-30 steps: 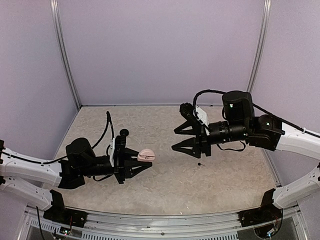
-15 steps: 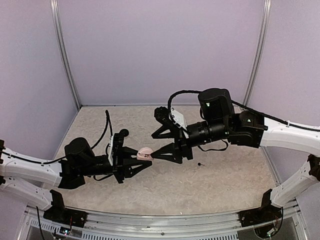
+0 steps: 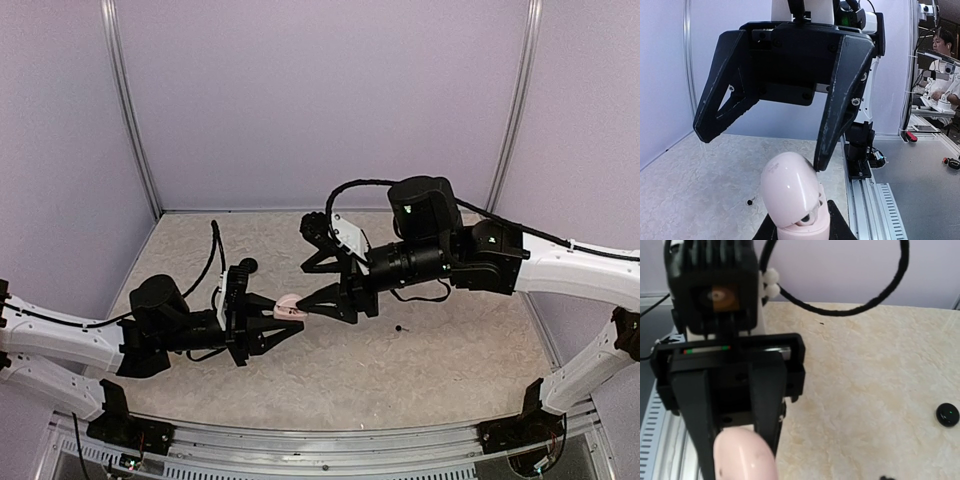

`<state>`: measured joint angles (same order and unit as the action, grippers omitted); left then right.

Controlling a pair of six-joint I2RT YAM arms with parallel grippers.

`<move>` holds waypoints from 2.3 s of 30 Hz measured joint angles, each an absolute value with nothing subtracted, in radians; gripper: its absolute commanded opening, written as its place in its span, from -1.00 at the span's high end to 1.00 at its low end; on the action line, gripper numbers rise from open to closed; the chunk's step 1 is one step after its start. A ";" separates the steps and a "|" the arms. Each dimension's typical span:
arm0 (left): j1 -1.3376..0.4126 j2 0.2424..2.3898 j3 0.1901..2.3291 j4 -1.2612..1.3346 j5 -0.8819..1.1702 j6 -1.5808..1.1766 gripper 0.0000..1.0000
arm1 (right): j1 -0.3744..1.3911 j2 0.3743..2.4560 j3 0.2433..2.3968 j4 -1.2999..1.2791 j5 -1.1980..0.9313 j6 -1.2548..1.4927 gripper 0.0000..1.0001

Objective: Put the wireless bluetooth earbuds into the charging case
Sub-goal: Open the charging case, then pick up the right earbud from the center of the board.

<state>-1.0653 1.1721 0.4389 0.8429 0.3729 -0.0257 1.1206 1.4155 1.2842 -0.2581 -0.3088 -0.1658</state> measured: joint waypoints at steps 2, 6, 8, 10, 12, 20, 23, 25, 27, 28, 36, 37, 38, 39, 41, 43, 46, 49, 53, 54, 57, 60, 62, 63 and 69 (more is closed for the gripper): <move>-1.065 1.172 0.439 0.841 0.369 -0.025 0.85 | 1.124 1.415 1.284 -0.258 -0.293 -0.166 -0.35; -1.063 1.175 0.439 0.834 0.362 -0.023 0.85 | 1.124 1.414 1.284 -0.257 -0.265 -0.163 -0.35; -1.063 1.176 0.439 0.829 0.366 -0.021 0.85 | 1.124 1.412 1.284 -0.255 -0.238 -0.163 -0.35; -1.068 1.177 0.439 0.830 0.377 -0.018 0.85 | 1.124 1.412 1.284 -0.253 -0.212 -0.162 -0.36; -1.071 1.178 0.439 0.830 0.378 -0.018 0.85 | 1.124 1.412 1.284 -0.253 -0.199 -0.161 -0.36; -1.071 1.180 0.439 0.830 0.379 -0.018 0.85 | 1.113 1.399 1.279 -0.255 -0.192 -0.152 -0.35; -1.069 1.185 0.439 0.830 0.385 -0.018 0.85 | 1.048 1.355 1.263 -0.264 -0.208 -0.134 -0.33; -1.066 1.186 0.439 0.830 0.386 -0.019 0.85 | 0.984 1.323 1.254 -0.277 -0.223 -0.122 -0.32; -1.065 1.186 0.439 0.830 0.386 -0.020 0.85 | 0.918 1.299 1.247 -0.298 -0.241 -0.114 -0.32; -1.065 1.186 0.439 0.830 0.385 -0.021 0.85 | 0.879 1.295 1.245 -0.313 -0.253 -0.112 -0.31; -1.065 1.186 0.427 0.836 0.385 -0.030 0.85 | 0.670 1.443 1.228 -0.484 -0.312 -0.110 -0.22; -1.064 1.186 0.426 0.837 0.385 -0.030 0.85 | 0.666 1.475 1.223 -0.503 -0.311 -0.110 -0.21; -1.063 1.186 0.426 0.838 0.385 -0.030 0.85 | 0.665 1.512 1.217 -0.525 -0.310 -0.110 -0.18; -1.061 1.185 0.426 0.838 0.385 -0.030 0.85 | 0.666 1.549 1.212 -0.545 -0.306 -0.110 -0.15; -1.061 1.185 0.426 0.838 0.385 -0.030 0.85 | 0.666 1.620 1.204 -0.582 -0.291 -0.110 -0.09; -1.061 1.185 0.425 0.838 0.385 -0.031 0.84 | 0.666 1.680 1.201 -0.617 -0.271 -0.109 -0.03; -1.060 1.185 0.421 0.846 0.385 -0.035 0.84 | 0.666 1.745 1.201 -0.650 -0.244 -0.109 0.04; -1.060 1.185 0.417 0.851 0.385 -0.038 0.84 | 0.666 1.807 1.203 -0.672 -0.216 -0.109 0.06; -1.060 1.185 0.408 0.852 0.385 -0.038 0.84 | 0.666 1.848 1.203 -0.698 -0.184 -0.107 0.07; -1.060 1.185 0.406 0.852 0.385 -0.038 0.84 | 0.666 1.849 1.203 -0.702 -0.178 -0.107 0.08; -1.060 1.185 0.402 0.853 0.385 -0.038 0.84 | 0.666 1.849 1.206 -0.709 -0.159 -0.107 0.09; -1.060 1.185 0.400 0.853 0.385 -0.038 0.84 | 0.666 1.850 1.206 -0.714 -0.141 -0.107 0.10; -1.060 1.185 0.400 0.853 0.385 -0.037 0.84 | 0.666 1.851 1.206 -0.716 -0.128 -0.107 0.10; -1.060 1.185 0.400 0.853 0.385 -0.037 0.84 | 0.666 1.851 1.206 -0.718 -0.123 -0.107 0.09; -1.060 1.185 0.399 0.853 0.385 -0.037 0.84 | 0.666 1.849 1.217 -0.730 -0.109 -0.093 0.00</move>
